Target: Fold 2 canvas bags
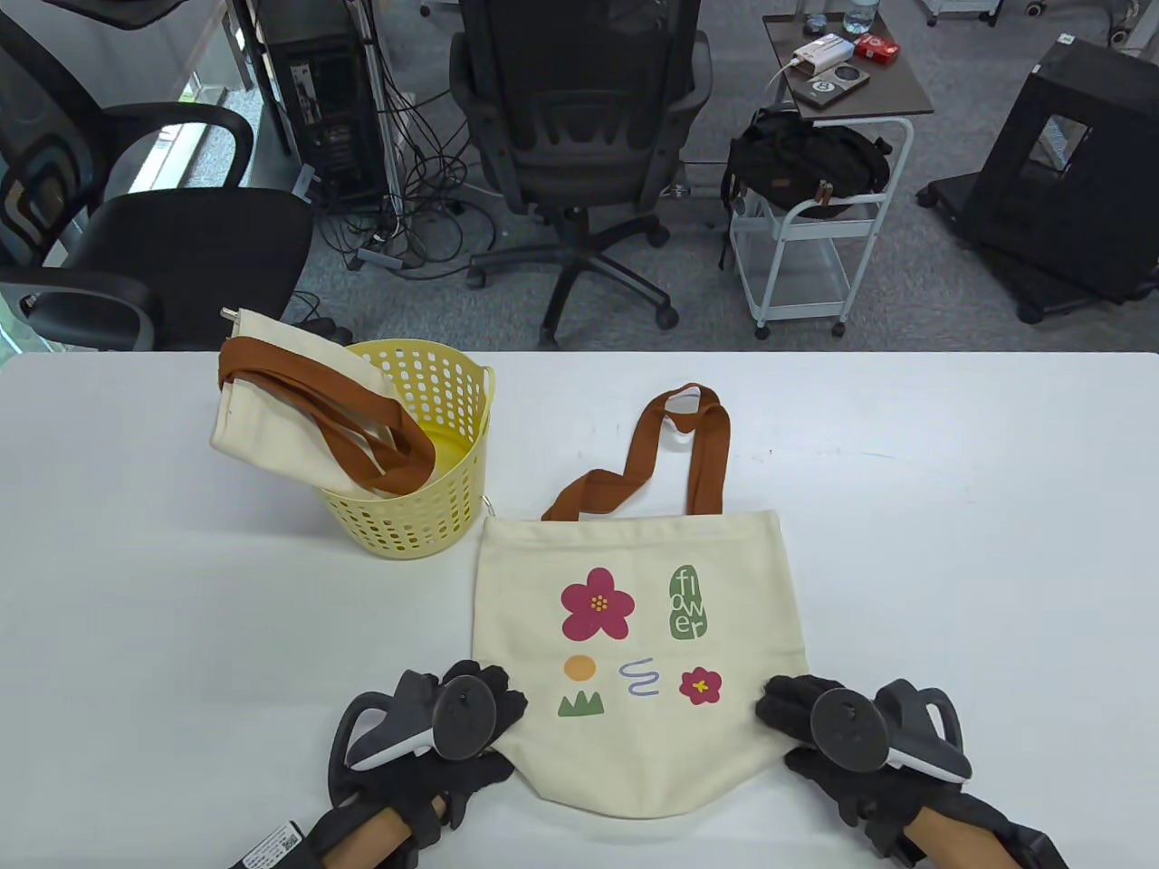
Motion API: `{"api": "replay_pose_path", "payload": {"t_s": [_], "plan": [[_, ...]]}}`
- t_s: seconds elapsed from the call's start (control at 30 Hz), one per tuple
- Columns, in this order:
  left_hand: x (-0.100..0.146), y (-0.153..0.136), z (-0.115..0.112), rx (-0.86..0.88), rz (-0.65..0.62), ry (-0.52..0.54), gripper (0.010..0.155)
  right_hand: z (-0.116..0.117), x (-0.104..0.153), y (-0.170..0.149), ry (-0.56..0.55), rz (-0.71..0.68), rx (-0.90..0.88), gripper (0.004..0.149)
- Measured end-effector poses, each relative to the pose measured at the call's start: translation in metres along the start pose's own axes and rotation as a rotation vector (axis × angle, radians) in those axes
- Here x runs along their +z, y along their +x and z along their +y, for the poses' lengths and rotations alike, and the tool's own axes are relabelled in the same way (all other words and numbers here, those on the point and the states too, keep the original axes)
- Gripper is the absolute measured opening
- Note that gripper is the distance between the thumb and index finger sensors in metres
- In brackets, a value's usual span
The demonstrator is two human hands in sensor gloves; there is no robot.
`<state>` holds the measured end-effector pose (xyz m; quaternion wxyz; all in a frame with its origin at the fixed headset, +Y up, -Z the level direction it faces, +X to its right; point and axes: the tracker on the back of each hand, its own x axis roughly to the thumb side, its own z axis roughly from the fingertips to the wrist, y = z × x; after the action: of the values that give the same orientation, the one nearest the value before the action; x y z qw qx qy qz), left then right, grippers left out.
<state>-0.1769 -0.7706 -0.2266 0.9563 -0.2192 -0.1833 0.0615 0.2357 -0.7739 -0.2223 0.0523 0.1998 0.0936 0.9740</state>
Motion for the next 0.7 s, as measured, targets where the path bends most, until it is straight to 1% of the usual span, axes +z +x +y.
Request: {"api": "replay_pose_path", "payload": {"t_s": [0.13, 0.2, 0.3, 0.33, 0.37, 0.47, 0.53, 0.63, 0.7], "plan": [[0.000, -0.004, 0.005, 0.050, 0.027, 0.069, 0.055, -0.005, 0.000, -0.001, -0.065, 0.022, -0.003, 0.050], [0.001, -0.008, 0.009, 0.097, 0.026, 0.093, 0.053, -0.008, -0.001, -0.003, -0.073, 0.022, -0.030, 0.049], [0.004, -0.013, 0.015, 0.182, 0.018, 0.115, 0.053, -0.017, -0.001, -0.006, -0.131, 0.017, -0.082, 0.050], [0.006, -0.015, 0.019, 0.216, 0.019, 0.135, 0.053, -0.022, -0.002, -0.009, -0.149, 0.008, -0.129, 0.050], [0.009, -0.017, 0.024, 0.260, 0.011, 0.160, 0.052, -0.028, -0.002, -0.011, -0.166, 0.004, -0.177, 0.050], [0.011, -0.020, 0.038, 0.379, -0.028, 0.188, 0.051, -0.042, -0.006, -0.019, -0.196, -0.016, -0.288, 0.051], [0.013, -0.023, 0.053, 0.469, -0.041, 0.211, 0.050, -0.057, -0.014, -0.027, -0.205, -0.024, -0.402, 0.052], [0.011, -0.024, 0.071, 0.482, -0.006, 0.231, 0.050, -0.075, -0.025, -0.032, -0.221, -0.019, -0.481, 0.054], [0.005, -0.025, 0.084, 0.462, 0.016, 0.233, 0.050, -0.085, -0.038, -0.033, -0.196, -0.007, -0.511, 0.056]]}}
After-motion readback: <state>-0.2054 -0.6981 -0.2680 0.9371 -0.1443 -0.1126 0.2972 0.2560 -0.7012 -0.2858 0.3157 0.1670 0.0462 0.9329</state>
